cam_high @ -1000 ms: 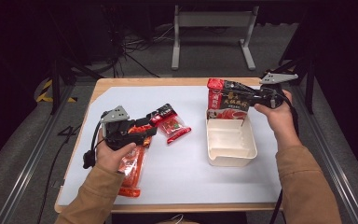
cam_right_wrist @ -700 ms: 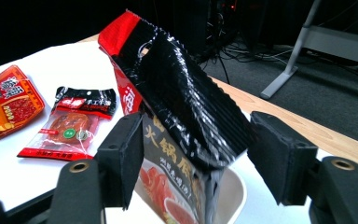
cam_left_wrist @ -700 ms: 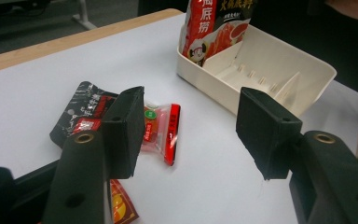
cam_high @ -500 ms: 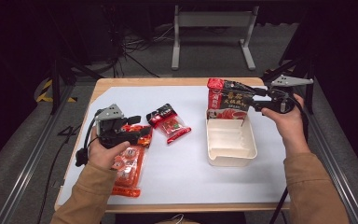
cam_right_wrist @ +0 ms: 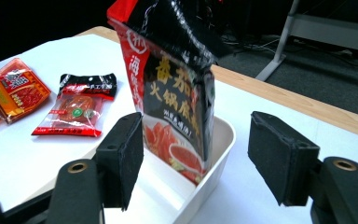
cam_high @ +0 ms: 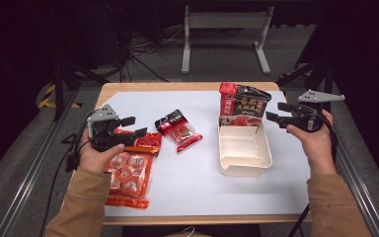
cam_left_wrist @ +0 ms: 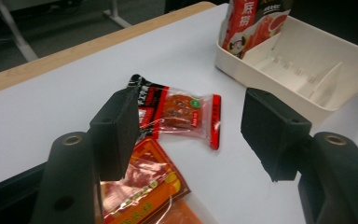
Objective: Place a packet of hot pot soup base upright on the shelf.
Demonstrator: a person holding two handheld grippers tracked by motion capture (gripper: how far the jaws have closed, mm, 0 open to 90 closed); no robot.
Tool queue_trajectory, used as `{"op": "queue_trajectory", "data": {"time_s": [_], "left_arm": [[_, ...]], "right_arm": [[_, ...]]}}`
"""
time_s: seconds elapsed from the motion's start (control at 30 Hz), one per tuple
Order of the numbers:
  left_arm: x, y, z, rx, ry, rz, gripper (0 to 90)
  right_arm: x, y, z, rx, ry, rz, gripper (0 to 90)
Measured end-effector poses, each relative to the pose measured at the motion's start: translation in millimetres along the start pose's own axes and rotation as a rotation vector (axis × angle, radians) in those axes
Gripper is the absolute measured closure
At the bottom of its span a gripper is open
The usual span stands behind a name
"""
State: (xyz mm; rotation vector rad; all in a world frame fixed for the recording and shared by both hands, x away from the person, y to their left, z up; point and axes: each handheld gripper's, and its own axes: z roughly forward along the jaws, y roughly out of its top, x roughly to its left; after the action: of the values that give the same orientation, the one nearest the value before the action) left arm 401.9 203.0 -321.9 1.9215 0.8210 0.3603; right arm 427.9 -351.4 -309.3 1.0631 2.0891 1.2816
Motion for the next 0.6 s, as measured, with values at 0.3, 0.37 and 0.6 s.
{"op": "queue_trajectory", "data": {"time_s": [0.3,0.37,0.6], "left_arm": [[21.4,-2.8,-13.7,0.009,0.045,-0.032,36.9],[25.0,-4.1,-14.0,0.01,0.059,-0.028,35.0],[40.3,-8.5,-16.6,0.024,0.094,-0.02,34.6]], "right_arm": [[12.1,-23.6,-4.6,0.001,-0.011,-0.022,35.9],[14.7,-28.9,-5.1,-0.009,0.003,-0.022,35.9],[17.4,-43.1,-0.7,-0.005,0.041,-0.006,36.1]]}}
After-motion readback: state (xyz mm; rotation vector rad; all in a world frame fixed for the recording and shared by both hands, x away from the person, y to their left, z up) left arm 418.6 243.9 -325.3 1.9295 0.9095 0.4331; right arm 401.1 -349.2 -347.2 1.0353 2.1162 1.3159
